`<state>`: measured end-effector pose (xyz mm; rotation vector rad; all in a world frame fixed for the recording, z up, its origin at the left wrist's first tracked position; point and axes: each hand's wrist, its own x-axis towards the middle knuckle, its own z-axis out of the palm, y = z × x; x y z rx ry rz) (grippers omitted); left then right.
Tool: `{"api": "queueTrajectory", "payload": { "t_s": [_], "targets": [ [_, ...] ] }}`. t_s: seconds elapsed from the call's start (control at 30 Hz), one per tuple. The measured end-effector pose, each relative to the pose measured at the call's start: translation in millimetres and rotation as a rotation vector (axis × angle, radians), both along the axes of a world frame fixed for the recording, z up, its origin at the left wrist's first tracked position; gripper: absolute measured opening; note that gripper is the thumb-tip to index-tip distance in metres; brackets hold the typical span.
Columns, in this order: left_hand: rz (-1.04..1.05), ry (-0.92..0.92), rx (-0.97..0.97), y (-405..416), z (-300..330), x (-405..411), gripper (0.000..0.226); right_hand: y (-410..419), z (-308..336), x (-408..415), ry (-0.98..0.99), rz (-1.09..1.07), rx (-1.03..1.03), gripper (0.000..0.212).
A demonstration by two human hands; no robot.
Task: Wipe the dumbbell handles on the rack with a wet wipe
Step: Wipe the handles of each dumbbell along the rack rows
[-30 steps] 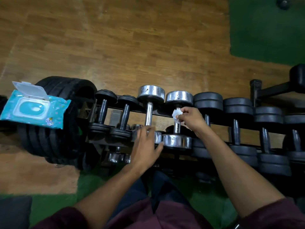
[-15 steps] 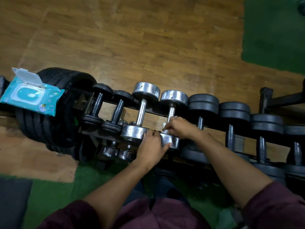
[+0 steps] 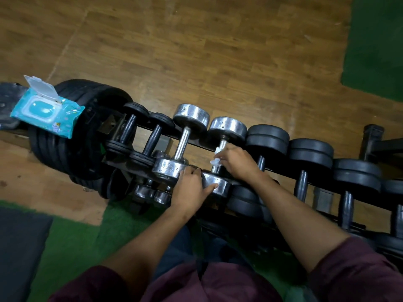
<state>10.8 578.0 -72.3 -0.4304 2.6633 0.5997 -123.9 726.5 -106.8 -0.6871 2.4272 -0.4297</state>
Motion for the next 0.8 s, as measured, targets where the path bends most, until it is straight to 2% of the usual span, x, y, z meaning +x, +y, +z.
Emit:
{"api": "queueTrajectory", "payload": {
  "t_s": [0.1,0.2,0.33,0.47,0.6,0.7,0.8],
  "targets": [
    [0.008,-0.004,0.005,0,0,-1,0.072,1,-2,10,0.004,-0.232,-0.096,0.024],
    [0.0,0.006,-0.01,-1,0,-5,0.066,-2,-3,23,-0.116,-0.402,-0.083,0.012],
    [-0.011,-0.014,-0.017,-5,2,-11,0.063,-3,-9,23,-0.249,-0.53,0.0,0.01],
    [-0.041,-0.032,-0.028,-6,5,-14,0.064,-6,-16,24,-0.341,-0.693,-0.04,0.011],
    [-0.077,-0.038,-0.031,-11,2,-16,0.066,-7,-25,27,-0.414,-0.707,-0.031,0.014],
    [-0.117,-0.024,-0.041,-14,0,-15,0.07,-7,-28,18,-0.365,-0.793,-0.06,0.019],
    [-0.166,0.026,-0.03,-16,-5,-8,0.07,-10,-28,10,-0.231,-0.966,-0.203,0.018]
  ]
}}
